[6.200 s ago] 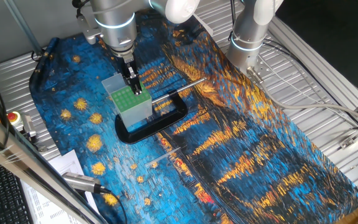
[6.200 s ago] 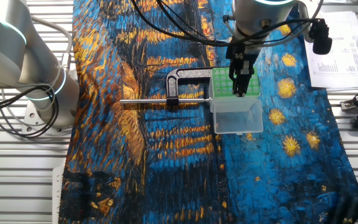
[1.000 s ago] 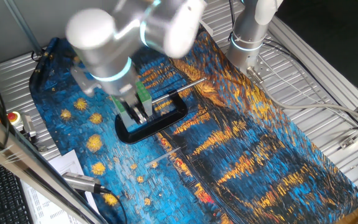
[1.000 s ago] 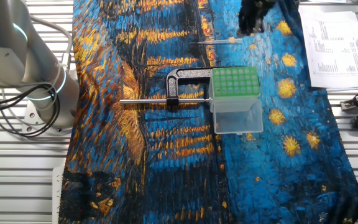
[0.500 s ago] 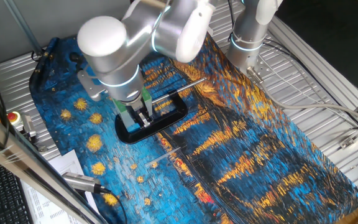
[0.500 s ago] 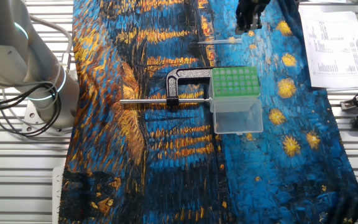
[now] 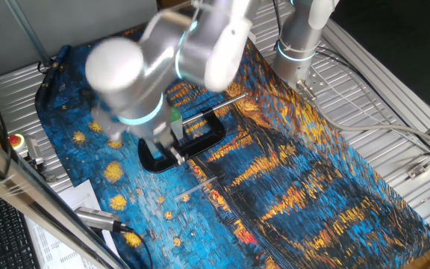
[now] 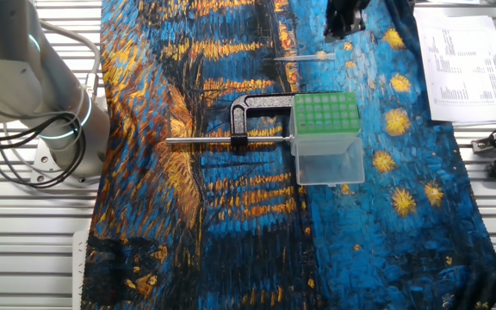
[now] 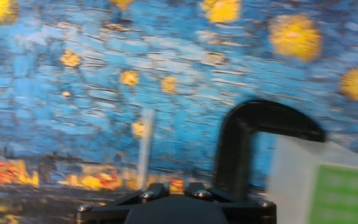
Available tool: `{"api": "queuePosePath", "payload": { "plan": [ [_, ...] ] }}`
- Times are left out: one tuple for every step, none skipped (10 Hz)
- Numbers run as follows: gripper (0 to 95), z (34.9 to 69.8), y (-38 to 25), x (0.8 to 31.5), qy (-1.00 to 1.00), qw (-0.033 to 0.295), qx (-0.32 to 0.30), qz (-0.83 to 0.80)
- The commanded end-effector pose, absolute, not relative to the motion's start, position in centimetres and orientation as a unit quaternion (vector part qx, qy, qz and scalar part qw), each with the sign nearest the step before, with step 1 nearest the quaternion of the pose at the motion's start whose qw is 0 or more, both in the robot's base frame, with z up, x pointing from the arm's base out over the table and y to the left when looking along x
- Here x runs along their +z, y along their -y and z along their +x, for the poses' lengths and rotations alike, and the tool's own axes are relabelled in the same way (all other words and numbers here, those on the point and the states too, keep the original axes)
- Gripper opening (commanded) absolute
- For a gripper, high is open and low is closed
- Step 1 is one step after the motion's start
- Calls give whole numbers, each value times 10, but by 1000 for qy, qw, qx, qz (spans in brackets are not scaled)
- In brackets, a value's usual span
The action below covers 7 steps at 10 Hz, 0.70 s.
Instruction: Insert a large pipette tip into the holder for large pipette tips
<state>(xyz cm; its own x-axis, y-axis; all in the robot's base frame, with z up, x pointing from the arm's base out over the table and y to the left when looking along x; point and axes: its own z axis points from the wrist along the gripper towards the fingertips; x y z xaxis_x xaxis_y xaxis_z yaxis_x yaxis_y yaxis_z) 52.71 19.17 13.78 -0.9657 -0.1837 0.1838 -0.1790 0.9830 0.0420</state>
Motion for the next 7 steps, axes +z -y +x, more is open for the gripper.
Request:
{"api": "queuePosePath", "payload": {
  "plan": [
    [190, 523, -195, 125, 997, 75, -1, 18],
    [190, 523, -195, 118, 997, 73, -1, 16],
    [190, 524, -198, 111, 997, 73, -1, 12],
    [190, 526, -200, 107, 997, 73, -1, 8],
    [190, 530, -205, 102, 997, 75, -1, 0],
    [190, 530, -205, 102, 997, 78, 2, -12],
    [190, 530, -205, 102, 996, 81, 4, -30]
  ]
}}
